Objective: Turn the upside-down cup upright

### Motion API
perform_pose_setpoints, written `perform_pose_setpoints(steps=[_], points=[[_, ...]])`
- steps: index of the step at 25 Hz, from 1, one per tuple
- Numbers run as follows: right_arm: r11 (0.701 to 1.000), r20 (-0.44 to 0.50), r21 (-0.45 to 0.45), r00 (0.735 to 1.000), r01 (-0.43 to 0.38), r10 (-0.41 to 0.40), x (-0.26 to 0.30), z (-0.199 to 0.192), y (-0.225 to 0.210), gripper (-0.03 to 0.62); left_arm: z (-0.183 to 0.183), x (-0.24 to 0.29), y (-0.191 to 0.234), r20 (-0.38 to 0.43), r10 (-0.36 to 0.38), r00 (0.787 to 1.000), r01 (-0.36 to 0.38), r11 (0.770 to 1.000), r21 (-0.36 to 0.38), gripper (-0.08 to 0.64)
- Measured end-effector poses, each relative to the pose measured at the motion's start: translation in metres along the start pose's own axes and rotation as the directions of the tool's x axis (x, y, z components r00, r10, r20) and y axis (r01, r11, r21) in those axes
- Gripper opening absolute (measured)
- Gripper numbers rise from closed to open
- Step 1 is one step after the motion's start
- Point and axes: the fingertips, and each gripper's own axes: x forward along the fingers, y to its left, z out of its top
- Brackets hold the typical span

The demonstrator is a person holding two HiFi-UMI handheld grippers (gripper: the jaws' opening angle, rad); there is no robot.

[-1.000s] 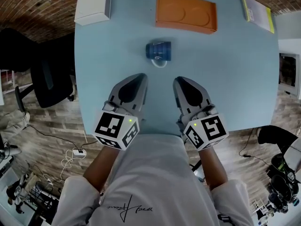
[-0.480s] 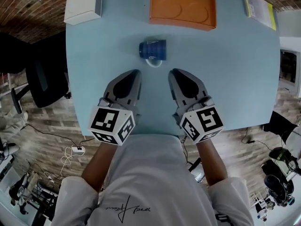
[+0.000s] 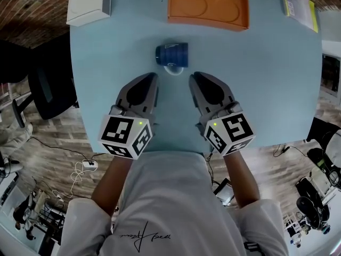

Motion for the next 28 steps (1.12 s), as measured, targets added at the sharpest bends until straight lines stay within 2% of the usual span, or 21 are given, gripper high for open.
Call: perform_pose_setpoints(steps=[2, 13, 22, 28], points=[[1.000, 0.001, 0.007, 1.000, -0.002, 0.002, 0.002, -0.001, -0.003, 0.023, -0.002, 0.004, 0.000, -0.009, -0.001, 1.000, 0.001, 1.000, 0.014, 0.009], [1.000, -0.044, 0.018, 0.999, -0.013, 0.014, 0.017, -0.013, -0.012, 0.023, -0.012, 0.023, 0.009, -0.058, -0.008, 0.998, 0.007, 1.000, -0.011, 0.009], [0.999, -0.074, 0.038, 0.997, -0.011, 0.014, 0.029, -0.021, -0.022, 0.023, -0.012, 0.032, 0.019, -0.069, 0.002, 0.998, -0.002, 1.000, -0.008, 0.009], [1.000, -0.089, 0.005, 0.996, -0.031, 0.031, 0.037, -0.023, -0.020, 0.023, -0.014, 0.037, 0.024, -0.075, -0.002, 0.997, 0.001, 1.000, -0.014, 0.009]])
